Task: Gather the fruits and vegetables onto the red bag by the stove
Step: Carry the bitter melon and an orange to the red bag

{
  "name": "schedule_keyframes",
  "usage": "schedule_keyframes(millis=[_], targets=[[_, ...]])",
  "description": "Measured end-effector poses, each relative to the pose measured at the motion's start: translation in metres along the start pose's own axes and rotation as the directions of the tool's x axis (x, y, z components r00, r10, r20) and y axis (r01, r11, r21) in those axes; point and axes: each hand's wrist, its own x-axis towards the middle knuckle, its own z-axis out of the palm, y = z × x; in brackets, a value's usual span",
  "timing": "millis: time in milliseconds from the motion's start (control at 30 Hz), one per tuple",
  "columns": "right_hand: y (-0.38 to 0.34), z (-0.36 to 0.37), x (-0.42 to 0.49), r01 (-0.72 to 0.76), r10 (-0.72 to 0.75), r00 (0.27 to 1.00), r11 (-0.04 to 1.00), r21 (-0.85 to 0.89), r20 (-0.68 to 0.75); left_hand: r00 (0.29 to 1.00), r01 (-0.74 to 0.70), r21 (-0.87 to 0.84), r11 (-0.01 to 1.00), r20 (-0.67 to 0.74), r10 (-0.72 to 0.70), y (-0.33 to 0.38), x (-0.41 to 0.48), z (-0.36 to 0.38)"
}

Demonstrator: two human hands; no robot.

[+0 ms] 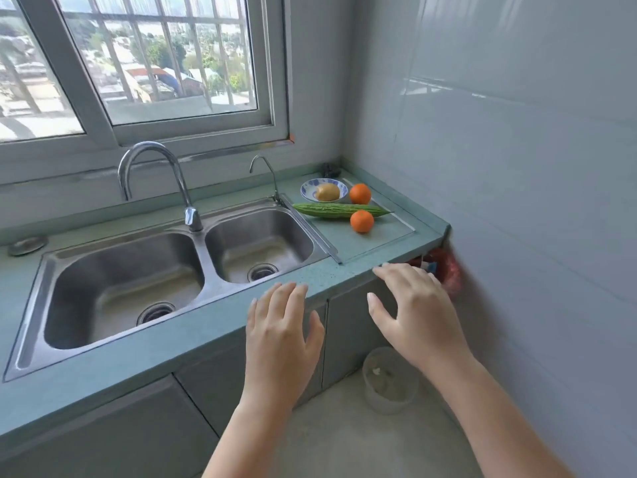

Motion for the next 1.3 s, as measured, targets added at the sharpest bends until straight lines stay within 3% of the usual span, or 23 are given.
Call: schedule_keyframes(millis=[200, 533, 733, 1300], targets=[[-0.007, 0.055, 0.062, -0.033, 0.033, 0.999, 0.999, -0.011, 0.005, 0.999, 0.0, 0.007, 1.0, 0.041, 0.0, -0.066, 0.056, 0.037], [0.031, 0.126, 0.122, -0.122, 0.122, 0.991, 0.993, -0.01, 0.055, 0.985, -0.007, -0.012, 1.0, 0.17, 0.009, -0.111, 0.113, 0.115], [0.074, 0.174, 0.178, -0.149, 0.148, 0.989, 0.987, 0.054, 0.026, 0.979, -0.065, -0.036, 0.997, 0.189, 0.071, -0.135, 0.171, 0.175], [0.211, 0.294, 0.278, -0.346, 0.336, 0.93, 0.937, 0.044, 0.149, 0.876, -0.173, 0.044, 0.984, 0.464, 0.133, -0.17, 0.314, 0.337]])
